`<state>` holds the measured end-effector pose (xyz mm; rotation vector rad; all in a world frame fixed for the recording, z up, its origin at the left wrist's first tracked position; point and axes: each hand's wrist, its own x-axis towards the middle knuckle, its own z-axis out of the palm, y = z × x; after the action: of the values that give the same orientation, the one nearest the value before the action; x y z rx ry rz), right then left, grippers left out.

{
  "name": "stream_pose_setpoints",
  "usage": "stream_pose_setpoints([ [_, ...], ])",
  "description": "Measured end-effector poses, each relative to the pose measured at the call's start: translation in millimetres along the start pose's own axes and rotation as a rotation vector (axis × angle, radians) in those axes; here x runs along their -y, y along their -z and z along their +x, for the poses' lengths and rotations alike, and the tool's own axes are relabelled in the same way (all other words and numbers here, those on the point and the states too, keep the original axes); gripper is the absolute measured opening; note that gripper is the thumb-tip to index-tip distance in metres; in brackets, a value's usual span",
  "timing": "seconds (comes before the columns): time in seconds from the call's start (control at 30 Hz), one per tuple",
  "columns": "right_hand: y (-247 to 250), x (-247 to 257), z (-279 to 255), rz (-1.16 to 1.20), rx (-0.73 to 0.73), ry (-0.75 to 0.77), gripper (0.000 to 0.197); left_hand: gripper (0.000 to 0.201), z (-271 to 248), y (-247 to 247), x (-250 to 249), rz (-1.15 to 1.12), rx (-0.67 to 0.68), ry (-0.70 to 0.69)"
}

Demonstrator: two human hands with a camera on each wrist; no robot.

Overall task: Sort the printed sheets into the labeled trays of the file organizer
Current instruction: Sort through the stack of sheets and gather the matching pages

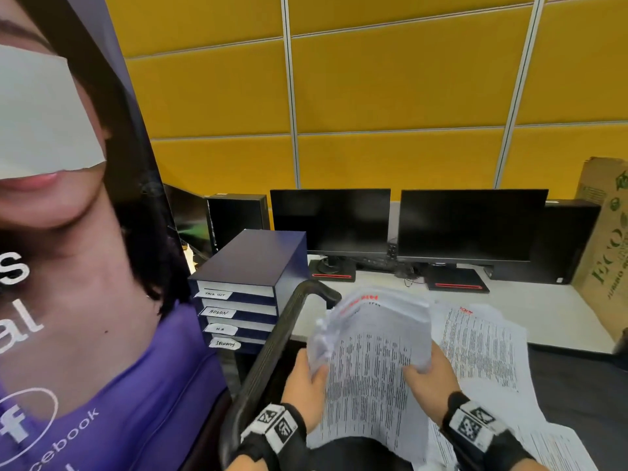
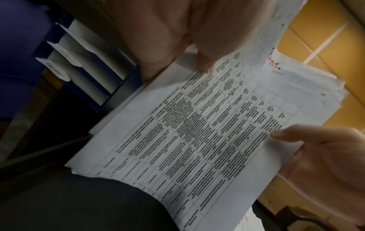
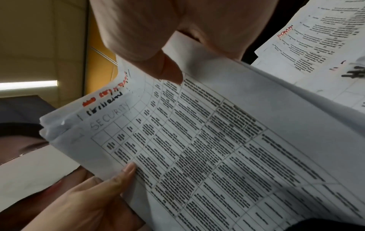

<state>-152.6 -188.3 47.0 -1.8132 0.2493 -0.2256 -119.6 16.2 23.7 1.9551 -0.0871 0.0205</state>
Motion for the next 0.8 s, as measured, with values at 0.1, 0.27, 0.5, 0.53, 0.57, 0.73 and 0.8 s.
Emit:
stream_pose_setpoints([
  [0.1,3.5,-2.2,1.3,-0.006,0.007,-0.027,0.052,0.020,-1.4,-1.1,0.7,-0.024,0.000,0.027],
  [0.27,11.1,10.1,0.5,0.032,-0.020,0.011,0.046,0.020,10.4,14.2,-22.1,-0.136,-0.087,-0.143],
  [0.5,8.3,11.5,3.2,-0.011,-0.041,0.057,0.039,0.011,10.3,26.6,-41.3,-0.147,-0.171,-0.244],
  [0.53,8.5,10.0,3.9,-0.008,-0.043,0.055,0.040,0.009,10.0,26.8,-42.3,-0.134,-0.154,-0.253],
  [0.57,9.1,8.7,3.1,-0.003,-0.043,0.051,0.040,0.006,8.8,26.9,-43.5,-0.127,-0.136,-0.254],
  [0.73,8.1,5.8,4.9,0.020,-0.013,0.057,0.041,0.007,11.8,28.5,-52.0,-0.199,-0.087,-0.229],
  [0.8,7.3,3.8,7.4,0.008,-0.027,0.059,0.040,0.011,15.3,27.9,-51.5,-0.227,-0.075,-0.201],
])
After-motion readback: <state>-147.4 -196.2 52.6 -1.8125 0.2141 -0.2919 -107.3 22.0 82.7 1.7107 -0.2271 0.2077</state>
